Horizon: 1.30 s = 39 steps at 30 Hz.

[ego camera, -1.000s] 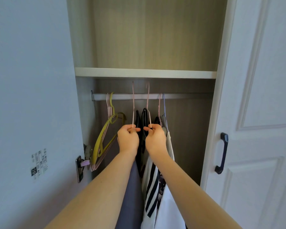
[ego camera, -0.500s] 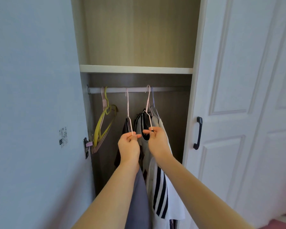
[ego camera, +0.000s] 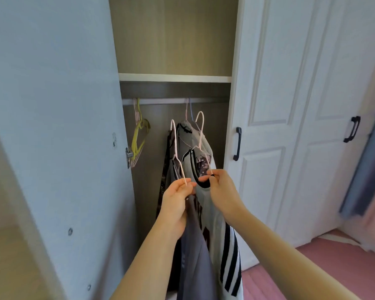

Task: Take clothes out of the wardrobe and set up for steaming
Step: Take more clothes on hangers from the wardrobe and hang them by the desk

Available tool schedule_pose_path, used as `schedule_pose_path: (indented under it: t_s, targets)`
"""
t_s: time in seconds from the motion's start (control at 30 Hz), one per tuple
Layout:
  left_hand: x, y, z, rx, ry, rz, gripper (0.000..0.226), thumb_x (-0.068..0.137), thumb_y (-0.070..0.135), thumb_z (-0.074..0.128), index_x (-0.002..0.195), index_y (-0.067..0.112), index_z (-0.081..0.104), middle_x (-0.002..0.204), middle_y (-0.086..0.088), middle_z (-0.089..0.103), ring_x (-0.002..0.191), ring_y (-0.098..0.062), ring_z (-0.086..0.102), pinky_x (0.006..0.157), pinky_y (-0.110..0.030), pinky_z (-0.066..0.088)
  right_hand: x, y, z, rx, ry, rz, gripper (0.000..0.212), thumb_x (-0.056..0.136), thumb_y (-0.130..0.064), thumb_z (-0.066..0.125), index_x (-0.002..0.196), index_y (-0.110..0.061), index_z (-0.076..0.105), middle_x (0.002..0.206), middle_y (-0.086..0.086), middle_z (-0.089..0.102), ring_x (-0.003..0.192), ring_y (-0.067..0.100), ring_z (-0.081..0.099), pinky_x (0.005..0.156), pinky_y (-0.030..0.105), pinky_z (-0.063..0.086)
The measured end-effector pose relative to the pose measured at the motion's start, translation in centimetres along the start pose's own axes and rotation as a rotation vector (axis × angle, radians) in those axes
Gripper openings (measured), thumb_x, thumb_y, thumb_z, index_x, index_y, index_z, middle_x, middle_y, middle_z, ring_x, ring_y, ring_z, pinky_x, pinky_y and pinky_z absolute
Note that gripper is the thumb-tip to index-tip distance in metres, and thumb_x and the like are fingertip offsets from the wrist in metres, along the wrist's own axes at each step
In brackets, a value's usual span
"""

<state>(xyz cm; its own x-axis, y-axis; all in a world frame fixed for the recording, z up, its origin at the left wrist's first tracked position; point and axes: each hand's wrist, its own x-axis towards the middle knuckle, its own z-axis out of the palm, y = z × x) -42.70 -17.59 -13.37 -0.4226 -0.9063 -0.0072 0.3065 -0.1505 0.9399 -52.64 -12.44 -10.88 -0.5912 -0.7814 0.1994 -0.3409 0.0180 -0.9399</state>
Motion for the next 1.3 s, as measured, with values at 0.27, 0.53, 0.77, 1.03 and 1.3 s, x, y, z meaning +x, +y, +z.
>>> schedule_pose_path:
  t_s: [0.27, 0.53, 0.77, 1.03, 1.3]
  targets:
    - [-9.2, -0.3, -1.1, -0.072, -0.242, -0.038, 0.032, 0.094, 0.0, 0.05, 0.122, 0.013, 0.058, 0.089, -0.005, 0.065, 0.087, -0.015, 0.061, 0.078, -0.019, 0.054, -10.3, -0.4, -3.7, -0.014, 0.037, 0.02, 0.022, 0.1, -0.012, 0.035, 0.114, -0.016, 0.051, 0.099, -0.006, 0.066, 0.076, 0.009, 0.054, 0.056, 0.014, 0.042]
    - [-18.0, -0.9, -2.6, 0.016, -0.291, -0.055, 0.033, 0.092, -0.004, 0.051, 0.121, 0.009, 0.055, 0.085, -0.001, 0.068, 0.083, -0.017, 0.062, 0.07, -0.027, 0.045, -19.7, -0.7, -5.1, -0.028, 0.045, 0.029, 0.021, 0.1, -0.012, 0.035, 0.112, -0.016, 0.052, 0.097, -0.005, 0.066, 0.085, 0.011, 0.056, 0.063, 0.014, 0.043]
    - [-23.8, -1.8, -4.5, 0.084, -0.255, -0.077, 0.018, 0.098, 0.021, 0.05, 0.094, 0.008, 0.06, 0.087, -0.003, 0.066, 0.078, -0.014, 0.063, 0.067, -0.025, 0.052, -25.9, -1.2, -5.4, -0.051, 0.026, 0.046, 0.021, 0.099, -0.01, 0.035, 0.109, -0.014, 0.053, 0.093, -0.007, 0.066, 0.098, 0.029, 0.058, 0.06, 0.012, 0.045]
    - [-29.0, -2.7, -7.0, 0.12, -0.27, -0.051, 0.014, 0.093, 0.023, 0.06, 0.094, 0.013, 0.069, 0.092, -0.005, 0.067, 0.088, -0.019, 0.063, 0.069, -0.026, 0.05, -33.2, -2.0, -5.7, -0.083, -0.018, 0.057, 0.022, 0.098, -0.011, 0.037, 0.108, -0.016, 0.055, 0.097, -0.004, 0.069, 0.099, 0.035, 0.059, 0.077, 0.039, 0.052]
    - [-35.9, -2.4, -10.6, -0.119, -0.332, -0.173, 0.023, 0.093, 0.0, 0.054, 0.115, 0.005, 0.059, 0.106, -0.011, 0.067, 0.104, -0.024, 0.068, 0.078, -0.027, 0.052, -41.3, -2.9, -4.0, -0.084, 0.005, 0.025, 0.02, 0.098, -0.008, 0.038, 0.104, -0.015, 0.056, 0.091, -0.002, 0.069, 0.092, 0.023, 0.063, 0.079, 0.035, 0.051]
